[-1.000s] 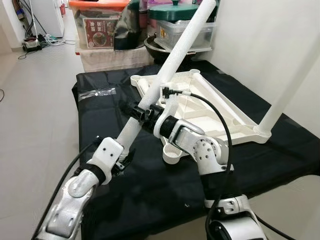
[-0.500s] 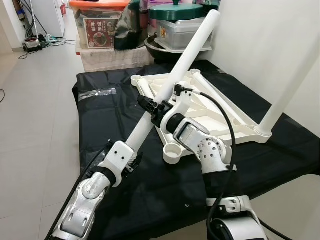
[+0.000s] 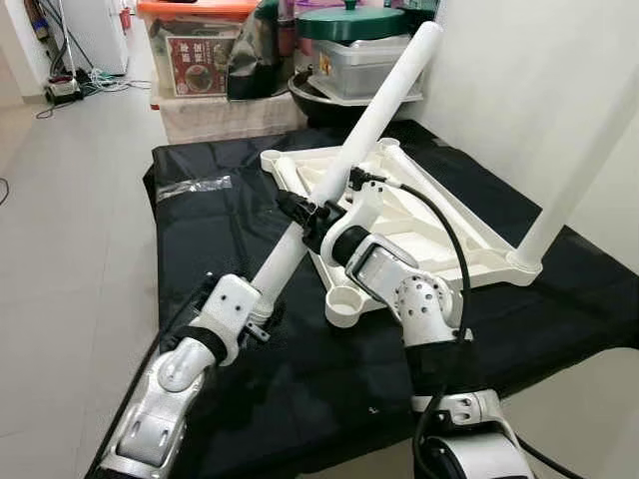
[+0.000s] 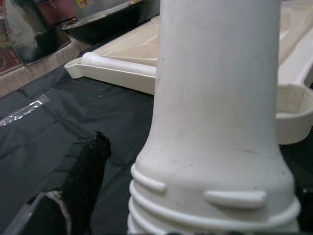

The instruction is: Building children table

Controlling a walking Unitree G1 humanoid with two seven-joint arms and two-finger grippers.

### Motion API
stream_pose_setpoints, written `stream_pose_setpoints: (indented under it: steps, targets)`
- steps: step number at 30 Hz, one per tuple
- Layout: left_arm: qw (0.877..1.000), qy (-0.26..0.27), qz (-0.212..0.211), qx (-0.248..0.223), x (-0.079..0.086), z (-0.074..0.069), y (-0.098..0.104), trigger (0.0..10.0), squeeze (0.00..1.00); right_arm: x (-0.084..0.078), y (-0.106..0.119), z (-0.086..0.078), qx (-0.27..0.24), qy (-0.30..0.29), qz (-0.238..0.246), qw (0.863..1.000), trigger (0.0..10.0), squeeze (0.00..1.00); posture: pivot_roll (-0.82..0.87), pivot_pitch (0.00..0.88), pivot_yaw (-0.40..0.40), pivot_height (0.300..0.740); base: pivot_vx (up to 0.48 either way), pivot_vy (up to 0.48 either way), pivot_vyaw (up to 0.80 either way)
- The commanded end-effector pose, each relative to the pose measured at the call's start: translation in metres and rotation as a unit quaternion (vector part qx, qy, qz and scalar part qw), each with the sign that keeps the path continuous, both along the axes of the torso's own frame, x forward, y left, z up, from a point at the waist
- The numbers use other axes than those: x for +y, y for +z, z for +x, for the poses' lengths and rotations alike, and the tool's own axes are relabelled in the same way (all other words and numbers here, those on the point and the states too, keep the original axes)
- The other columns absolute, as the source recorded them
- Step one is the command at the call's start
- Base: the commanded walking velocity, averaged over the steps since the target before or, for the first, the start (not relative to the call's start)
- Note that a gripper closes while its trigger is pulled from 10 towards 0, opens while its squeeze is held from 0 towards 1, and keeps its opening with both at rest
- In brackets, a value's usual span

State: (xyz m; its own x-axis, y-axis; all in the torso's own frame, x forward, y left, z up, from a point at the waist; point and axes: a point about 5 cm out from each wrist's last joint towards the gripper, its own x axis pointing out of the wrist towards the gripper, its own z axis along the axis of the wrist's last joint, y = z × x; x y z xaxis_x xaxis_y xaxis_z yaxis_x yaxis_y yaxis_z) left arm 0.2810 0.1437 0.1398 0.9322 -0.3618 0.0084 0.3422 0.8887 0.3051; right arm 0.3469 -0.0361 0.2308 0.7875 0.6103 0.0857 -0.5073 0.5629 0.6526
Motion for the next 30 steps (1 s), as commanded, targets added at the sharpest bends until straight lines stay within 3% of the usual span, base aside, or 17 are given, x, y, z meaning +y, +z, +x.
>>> stream_pose_setpoints:
  steps: [1,4,5,11,13,16,17,19,20,21,24,28,30]
  targets:
    - [0.999,0.027,-0.025,-0.017,0.017,-0.003,0.009,10.0,1.0,0.027,0.0,-0.006,0.004,0.036,0.035,0.999,0.0,0.0,0.06,0.0,-0.068,0.74,0.0,0.0,0.0]
    - [0.997,0.026,-0.062,-0.028,0.028,-0.013,0.018,10.0,1.0,0.005,0.005,0.007,-0.031,0.019,0.002,0.999,0.0,0.0,0.06,0.0,-0.071,0.74,0.0,0.0,0.0]
    - [0.997,-0.012,-0.067,-0.024,0.032,-0.031,0.02,10.0,1.0,-0.021,0.012,0.017,-0.071,0.011,-0.039,0.997,0.0,0.0,0.06,0.0,-0.076,0.74,0.0,0.0,0.0]
    - [0.998,-0.041,-0.055,0.006,0.036,-0.052,0.012,10.0,1.0,-0.047,0.018,0.024,-0.111,0.011,-0.096,0.989,0.0,0.0,0.06,0.0,-0.084,0.74,0.0,0.0,0.0]
    - [0.997,-0.043,-0.056,0.032,0.035,-0.06,0.003,10.0,1.0,-0.062,0.019,0.029,-0.134,-0.018,-0.152,0.979,0.0,0.0,0.06,0.0,-0.087,0.74,0.0,0.0,0.0]
    - [0.996,-0.044,-0.059,0.04,0.033,-0.063,0.001,10.0,1.0,-0.067,0.02,0.031,-0.143,-0.031,-0.171,0.974,0.0,0.0,0.06,0.0,-0.087,0.74,0.0,0.0,0.0]
    - [0.997,-0.035,-0.058,0.046,0.033,-0.064,-0.003,10.0,0.24,-0.073,0.021,0.034,-0.157,-0.053,-0.192,0.967,0.0,0.0,0.06,0.0,-0.091,0.74,0.0,0.0,0.0]
    - [0.997,-0.035,-0.058,0.046,0.033,-0.064,-0.003,10.0,0.24,-0.073,0.021,0.034,-0.157,-0.053,-0.192,0.967,0.0,0.0,0.06,0.0,-0.091,0.74,0.0,0.0,0.0]
    - [0.997,-0.022,-0.058,0.05,0.033,-0.063,-0.006,10.0,0.0,-0.078,0.022,0.035,-0.167,-0.072,-0.206,0.961,0.0,0.0,0.06,0.0,-0.091,0.74,0.0,0.0,0.0]
    - [0.997,-0.022,-0.058,0.05,0.033,-0.063,-0.006,10.0,0.0,-0.078,0.022,0.035,-0.167,-0.072,-0.206,0.961,0.0,0.0,0.06,0.0,-0.091,0.74,0.0,0.0,0.0]
    - [0.996,0.033,-0.052,0.06,0.044,-0.058,-0.013,10.0,0.0,-0.086,0.012,0.03,-0.196,-0.105,-0.248,0.943,0.0,0.0,0.05,0.0,-0.085,0.74,0.0,0.0,0.0]
    - [0.995,0.044,-0.055,0.065,0.049,-0.058,-0.014,10.0,0.0,-0.087,0.006,0.027,-0.203,-0.104,-0.261,0.938,0.0,0.0,0.04,0.0,-0.075,0.74,0.0,0.0,0.0]
    - [0.995,0.045,-0.044,0.072,0.051,-0.059,-0.017,10.0,0.0,-0.087,0.0,0.025,-0.214,-0.1,-0.285,0.929,0.0,0.0,0.04,0.0,-0.072,0.74,0.0,0.0,0.0]
